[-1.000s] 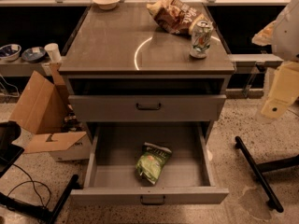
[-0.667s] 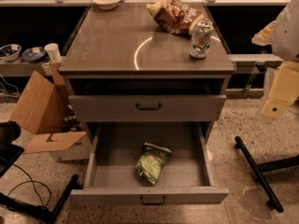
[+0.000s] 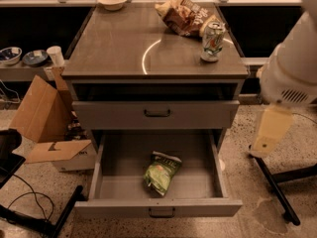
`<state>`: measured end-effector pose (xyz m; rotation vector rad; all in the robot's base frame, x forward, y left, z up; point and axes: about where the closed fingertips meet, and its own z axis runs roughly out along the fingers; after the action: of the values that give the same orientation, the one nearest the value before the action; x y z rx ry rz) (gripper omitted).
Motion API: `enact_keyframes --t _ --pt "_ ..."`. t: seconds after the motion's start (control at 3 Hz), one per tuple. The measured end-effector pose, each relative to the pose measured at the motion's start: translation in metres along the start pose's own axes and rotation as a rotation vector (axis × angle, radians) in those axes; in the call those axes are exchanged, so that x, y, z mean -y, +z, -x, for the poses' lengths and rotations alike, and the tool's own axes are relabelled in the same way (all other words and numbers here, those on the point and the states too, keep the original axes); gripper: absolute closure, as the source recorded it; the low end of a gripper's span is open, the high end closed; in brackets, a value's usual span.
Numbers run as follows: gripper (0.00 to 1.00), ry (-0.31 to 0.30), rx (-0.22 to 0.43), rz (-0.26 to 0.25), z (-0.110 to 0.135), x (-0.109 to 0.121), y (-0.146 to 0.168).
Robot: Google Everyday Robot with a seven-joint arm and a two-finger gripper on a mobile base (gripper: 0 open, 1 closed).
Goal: Pick green jalapeno chip bag from middle drawer and place on counter
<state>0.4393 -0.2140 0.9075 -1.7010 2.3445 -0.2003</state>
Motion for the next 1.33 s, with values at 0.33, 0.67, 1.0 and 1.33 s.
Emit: enact_keyframes --t 0.33,0.67,1.0,1.33 --pt "0.0 0.033 -0.055 -0.021 -0.014 -0.009 0.07" --pt "0.0 0.069 -0.062 -0.021 -0.021 -0.013 0.138" --pt "0.0 0.122 -0.022 0.007 -0.018 -0.017 0.185" --pt "0.0 0.122 -0.022 0.007 -0.018 -0.017 0.185"
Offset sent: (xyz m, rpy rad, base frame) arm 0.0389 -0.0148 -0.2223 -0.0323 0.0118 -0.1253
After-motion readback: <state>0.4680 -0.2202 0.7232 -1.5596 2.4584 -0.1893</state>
